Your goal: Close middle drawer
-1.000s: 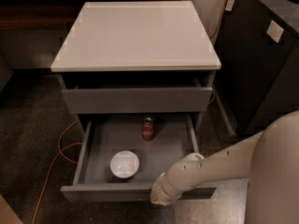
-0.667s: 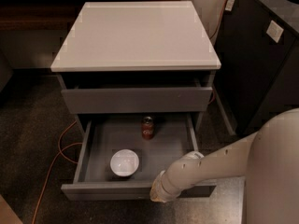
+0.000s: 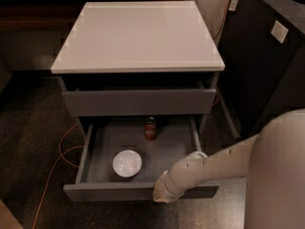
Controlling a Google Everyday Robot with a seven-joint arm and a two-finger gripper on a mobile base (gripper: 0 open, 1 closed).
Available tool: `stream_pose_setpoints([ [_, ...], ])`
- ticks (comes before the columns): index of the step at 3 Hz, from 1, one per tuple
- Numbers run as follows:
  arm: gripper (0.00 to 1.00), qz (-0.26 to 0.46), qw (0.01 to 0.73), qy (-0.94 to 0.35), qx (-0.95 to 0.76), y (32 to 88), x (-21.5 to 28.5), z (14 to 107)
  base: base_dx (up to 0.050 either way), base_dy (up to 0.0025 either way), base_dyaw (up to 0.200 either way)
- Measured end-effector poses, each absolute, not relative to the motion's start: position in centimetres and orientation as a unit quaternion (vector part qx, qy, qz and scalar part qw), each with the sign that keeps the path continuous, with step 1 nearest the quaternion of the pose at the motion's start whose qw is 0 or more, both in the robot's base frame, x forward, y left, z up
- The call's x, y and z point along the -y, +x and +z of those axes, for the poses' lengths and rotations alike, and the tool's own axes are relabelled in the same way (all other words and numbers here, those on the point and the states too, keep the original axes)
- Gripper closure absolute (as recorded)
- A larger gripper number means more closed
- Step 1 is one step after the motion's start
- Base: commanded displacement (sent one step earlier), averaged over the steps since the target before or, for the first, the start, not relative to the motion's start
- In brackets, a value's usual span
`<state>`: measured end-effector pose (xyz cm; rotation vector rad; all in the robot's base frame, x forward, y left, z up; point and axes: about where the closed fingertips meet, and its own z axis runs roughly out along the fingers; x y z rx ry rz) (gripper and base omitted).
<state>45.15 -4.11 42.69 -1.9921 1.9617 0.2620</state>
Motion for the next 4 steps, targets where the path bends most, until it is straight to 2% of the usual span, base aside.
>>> stream_pose_setpoints([
  [3,1.0,0.084,0.17,-0.696,-0.693,47.0,4.5,42.4,0.0,0.0,0.0],
  [4,1.0,0.068,0.178,-0.689,-0.699,50.3,5.3,41.9,0.0,0.0,0.0],
])
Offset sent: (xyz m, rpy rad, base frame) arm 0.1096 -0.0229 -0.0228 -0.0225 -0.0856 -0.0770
